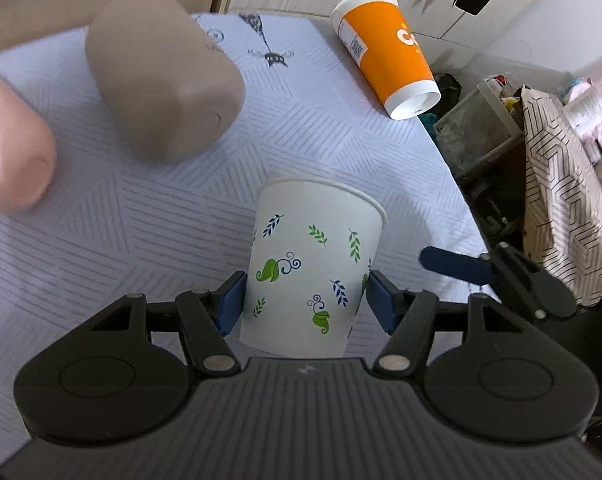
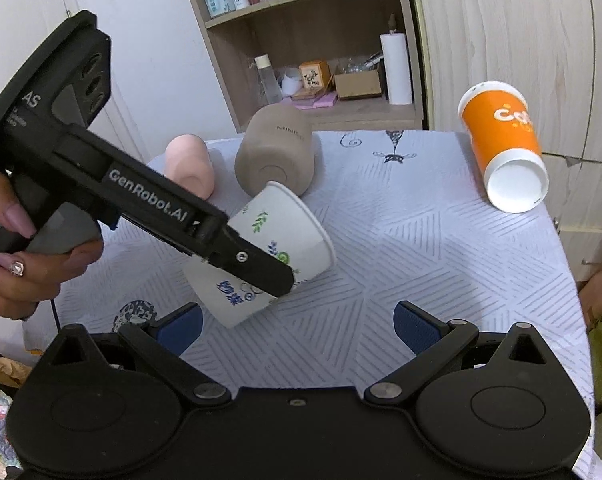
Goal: Flip cup upright
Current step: 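Lift and rotate the white cup with the left gripper, opening upward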
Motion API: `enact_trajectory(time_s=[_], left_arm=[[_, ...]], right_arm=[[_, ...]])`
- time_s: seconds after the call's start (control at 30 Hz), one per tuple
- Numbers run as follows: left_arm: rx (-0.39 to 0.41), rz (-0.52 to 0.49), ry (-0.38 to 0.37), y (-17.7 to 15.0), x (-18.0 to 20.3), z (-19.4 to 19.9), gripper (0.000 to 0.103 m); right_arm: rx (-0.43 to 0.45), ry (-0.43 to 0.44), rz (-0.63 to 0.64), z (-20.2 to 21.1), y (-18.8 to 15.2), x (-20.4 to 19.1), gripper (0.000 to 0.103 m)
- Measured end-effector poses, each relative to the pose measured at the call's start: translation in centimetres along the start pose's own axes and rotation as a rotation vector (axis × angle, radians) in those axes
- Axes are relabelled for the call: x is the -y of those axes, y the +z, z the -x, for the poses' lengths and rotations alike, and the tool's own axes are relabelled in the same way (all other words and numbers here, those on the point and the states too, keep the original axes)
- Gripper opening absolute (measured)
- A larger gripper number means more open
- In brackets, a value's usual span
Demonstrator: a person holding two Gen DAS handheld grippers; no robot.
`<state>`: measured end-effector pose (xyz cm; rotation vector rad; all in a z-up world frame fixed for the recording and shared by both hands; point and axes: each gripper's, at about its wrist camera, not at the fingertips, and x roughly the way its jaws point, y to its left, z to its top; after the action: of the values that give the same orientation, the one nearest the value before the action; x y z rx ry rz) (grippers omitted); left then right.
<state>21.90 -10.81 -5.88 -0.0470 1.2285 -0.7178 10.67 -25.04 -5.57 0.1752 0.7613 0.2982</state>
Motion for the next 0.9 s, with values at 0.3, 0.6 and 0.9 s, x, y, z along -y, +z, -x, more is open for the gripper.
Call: enact_trajectory(time_s=[0.3,0.6,0.9], left_arm=[[-0.042,-0.001,-0.093,0.5,-0.8,-0.4,0.073],[-0.022,-0.028,-0.198,1.4,-2.9,-0.1,0.073],[-0.004,-0.025,-0.283,1.8,-4.5,-0.2,0.061]], right_arm=[[-0.048,0.081,-0.071,-1.8,0.8,0.1,0.103],[-0.094,0.220,-0.290,-3.7,2.3,1.6,0.103],[-0.079,0.192,-0.288,-4.8,2.8,1.3,0.086]])
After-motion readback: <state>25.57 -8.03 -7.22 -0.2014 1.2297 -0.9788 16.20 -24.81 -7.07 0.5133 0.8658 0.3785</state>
